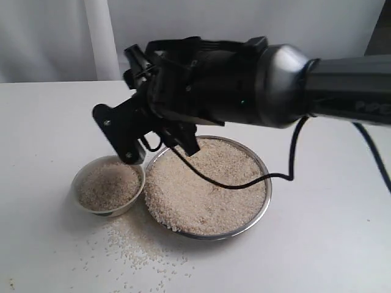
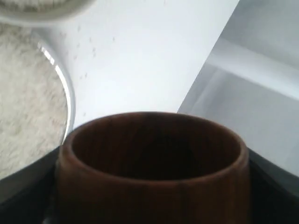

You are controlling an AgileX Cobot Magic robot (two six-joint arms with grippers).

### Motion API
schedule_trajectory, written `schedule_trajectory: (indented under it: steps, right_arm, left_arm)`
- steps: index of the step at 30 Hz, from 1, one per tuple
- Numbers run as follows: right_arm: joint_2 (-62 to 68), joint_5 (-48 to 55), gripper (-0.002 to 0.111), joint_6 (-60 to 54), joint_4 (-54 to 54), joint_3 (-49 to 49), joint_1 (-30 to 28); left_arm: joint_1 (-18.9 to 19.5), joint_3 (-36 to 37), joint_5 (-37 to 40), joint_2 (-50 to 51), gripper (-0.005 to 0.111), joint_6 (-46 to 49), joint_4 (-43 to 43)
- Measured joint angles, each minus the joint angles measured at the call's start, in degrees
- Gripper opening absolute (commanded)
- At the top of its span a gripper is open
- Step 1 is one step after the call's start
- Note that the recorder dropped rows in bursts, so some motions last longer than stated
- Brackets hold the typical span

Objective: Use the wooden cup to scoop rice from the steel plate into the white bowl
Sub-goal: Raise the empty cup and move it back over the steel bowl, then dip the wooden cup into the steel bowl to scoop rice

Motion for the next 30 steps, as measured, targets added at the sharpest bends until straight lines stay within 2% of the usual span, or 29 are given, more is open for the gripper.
schedule_trajectory:
  steps: [10,21,30]
  right_arm:
    - [-0.37,3.70,0.000,0.95,-4.60,10.70,-8.31]
    - [6.52,3.58,0.000,2.33,-9.78,10.94,-8.71]
    - [7.16,0.82,0.000,2.70,-11.10,10.94,-8.80]
  left_arm:
    - [0.00,0.00,0.00,0.00,0.000,0.00,0.00]
    - [0.00,0.00,0.00,0.00,0.000,0.00,0.00]
    - [0.00,0.00,0.00,0.00,0.000,0.00,0.00]
